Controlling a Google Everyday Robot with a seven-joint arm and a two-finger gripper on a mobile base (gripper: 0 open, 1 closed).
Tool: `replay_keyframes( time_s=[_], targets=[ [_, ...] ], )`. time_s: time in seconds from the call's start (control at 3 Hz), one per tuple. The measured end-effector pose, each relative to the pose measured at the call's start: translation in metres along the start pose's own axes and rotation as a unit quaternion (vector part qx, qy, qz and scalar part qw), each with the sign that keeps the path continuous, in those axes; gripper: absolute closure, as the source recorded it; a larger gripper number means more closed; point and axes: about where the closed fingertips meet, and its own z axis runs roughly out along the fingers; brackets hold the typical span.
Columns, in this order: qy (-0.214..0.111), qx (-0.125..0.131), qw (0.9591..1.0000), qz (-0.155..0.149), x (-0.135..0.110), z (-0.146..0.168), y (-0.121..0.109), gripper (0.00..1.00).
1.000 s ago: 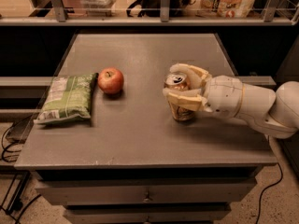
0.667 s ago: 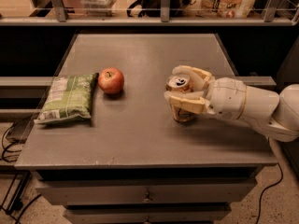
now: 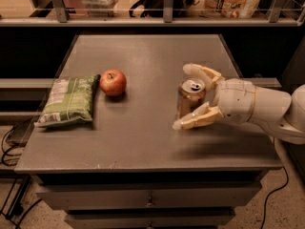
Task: Place orange can upright
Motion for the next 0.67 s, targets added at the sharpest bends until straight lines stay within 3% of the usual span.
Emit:
replay_keyframes(
  time_s=[0.33,0.67],
  targets=[
    [0.027,0.005,0.9996,-0.010,-0.0061,-0.0094,-0.0038,0.00],
    [0.028,0.005,0.9995,-0.011,-0.0064,-0.0093,-0.0038,0.00]
  ],
)
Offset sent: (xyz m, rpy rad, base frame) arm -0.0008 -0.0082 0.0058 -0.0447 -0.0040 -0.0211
